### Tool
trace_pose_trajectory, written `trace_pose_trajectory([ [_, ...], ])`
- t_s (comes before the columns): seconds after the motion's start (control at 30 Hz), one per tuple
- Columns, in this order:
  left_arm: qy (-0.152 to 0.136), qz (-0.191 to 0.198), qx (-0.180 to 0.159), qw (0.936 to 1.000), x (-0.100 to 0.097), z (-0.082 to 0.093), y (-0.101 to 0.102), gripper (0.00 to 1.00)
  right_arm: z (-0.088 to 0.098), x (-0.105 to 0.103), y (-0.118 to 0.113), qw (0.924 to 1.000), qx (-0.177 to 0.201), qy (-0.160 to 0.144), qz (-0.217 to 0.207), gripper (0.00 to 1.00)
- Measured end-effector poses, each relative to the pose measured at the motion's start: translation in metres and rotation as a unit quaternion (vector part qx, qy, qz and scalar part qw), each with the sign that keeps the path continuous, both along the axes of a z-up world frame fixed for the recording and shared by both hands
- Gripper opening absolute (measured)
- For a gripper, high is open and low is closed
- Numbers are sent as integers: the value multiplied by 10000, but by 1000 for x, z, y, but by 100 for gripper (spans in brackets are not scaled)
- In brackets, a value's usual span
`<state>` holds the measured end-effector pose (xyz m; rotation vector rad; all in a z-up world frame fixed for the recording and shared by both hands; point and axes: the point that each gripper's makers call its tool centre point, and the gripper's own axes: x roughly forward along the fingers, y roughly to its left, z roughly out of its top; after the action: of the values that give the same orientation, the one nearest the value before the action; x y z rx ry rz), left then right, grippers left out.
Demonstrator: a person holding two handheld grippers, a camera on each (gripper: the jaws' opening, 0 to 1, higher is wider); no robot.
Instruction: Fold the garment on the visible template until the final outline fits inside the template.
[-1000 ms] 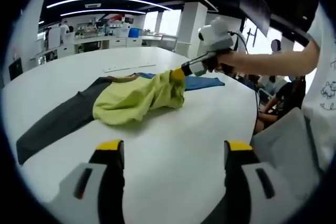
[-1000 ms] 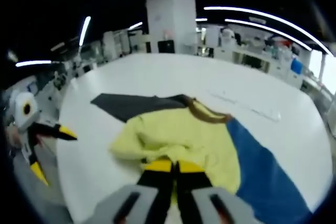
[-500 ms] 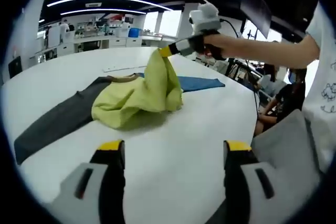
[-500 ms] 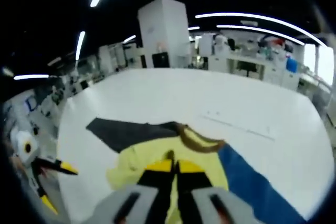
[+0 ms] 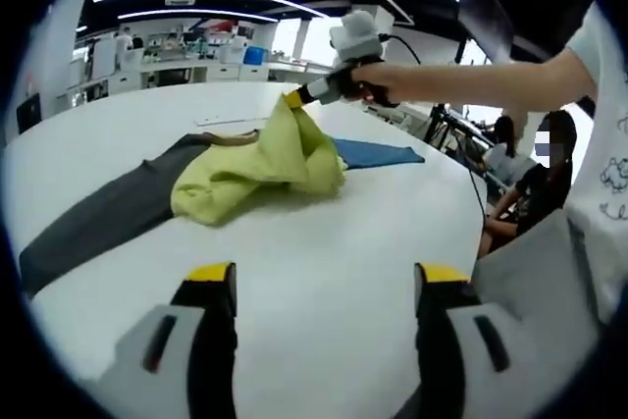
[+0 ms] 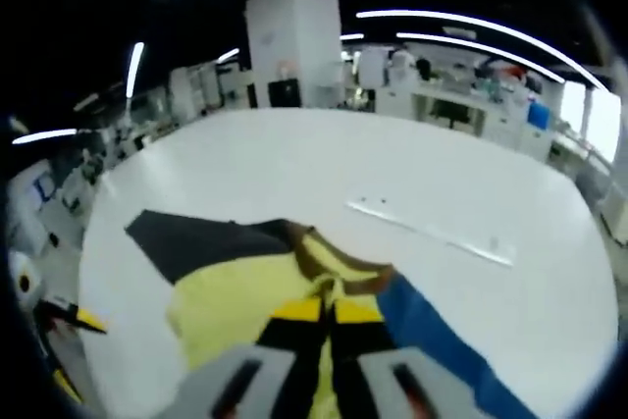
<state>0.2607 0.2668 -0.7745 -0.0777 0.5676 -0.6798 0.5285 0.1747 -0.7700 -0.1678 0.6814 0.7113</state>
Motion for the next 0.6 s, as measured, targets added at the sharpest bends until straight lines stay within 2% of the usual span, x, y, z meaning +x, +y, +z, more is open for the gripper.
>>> trace_pose_trajectory([
  [0.3, 82, -12, -78, 9999, 2, -7, -4, 69, -24, 0, -2, 9993, -31, 357, -117, 0],
  [0.5, 73, -4, -80, 9999, 3, -5, -4, 69, -25, -4, -4, 9989, 2, 449, -111, 0],
  [0.6, 63, 0, -99, 9999, 4, -5, -4, 69, -24, -10, -5, 9988, 41, 482, -72, 9],
])
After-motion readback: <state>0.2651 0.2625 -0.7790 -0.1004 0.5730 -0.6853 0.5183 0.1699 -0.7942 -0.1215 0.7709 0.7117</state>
